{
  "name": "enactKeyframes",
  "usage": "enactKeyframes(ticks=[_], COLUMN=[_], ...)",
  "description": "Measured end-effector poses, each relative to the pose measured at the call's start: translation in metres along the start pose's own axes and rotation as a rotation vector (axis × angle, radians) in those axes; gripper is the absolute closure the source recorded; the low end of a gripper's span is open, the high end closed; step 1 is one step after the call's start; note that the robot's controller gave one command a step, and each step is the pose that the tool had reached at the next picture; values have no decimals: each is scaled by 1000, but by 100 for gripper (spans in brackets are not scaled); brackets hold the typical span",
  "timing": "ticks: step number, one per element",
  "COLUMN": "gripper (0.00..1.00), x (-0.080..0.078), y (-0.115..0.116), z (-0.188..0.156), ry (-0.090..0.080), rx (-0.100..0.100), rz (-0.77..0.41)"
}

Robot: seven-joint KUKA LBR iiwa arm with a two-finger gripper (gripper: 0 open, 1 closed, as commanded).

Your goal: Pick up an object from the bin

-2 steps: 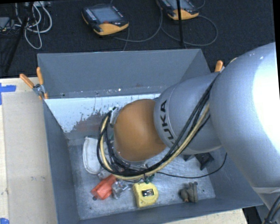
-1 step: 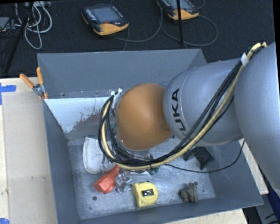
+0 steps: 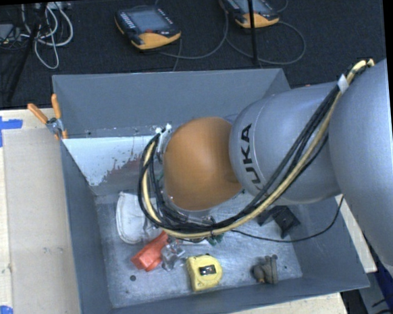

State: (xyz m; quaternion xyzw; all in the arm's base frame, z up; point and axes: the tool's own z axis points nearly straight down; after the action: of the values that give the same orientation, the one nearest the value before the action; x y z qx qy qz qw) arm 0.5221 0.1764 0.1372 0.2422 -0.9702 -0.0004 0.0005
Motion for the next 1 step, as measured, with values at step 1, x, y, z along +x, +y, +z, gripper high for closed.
enactKeyframes(ticks=[1], gripper=[100], x=[3], y=[9], z=[-38], ry=[9], rx=[-1], rz=[-6])
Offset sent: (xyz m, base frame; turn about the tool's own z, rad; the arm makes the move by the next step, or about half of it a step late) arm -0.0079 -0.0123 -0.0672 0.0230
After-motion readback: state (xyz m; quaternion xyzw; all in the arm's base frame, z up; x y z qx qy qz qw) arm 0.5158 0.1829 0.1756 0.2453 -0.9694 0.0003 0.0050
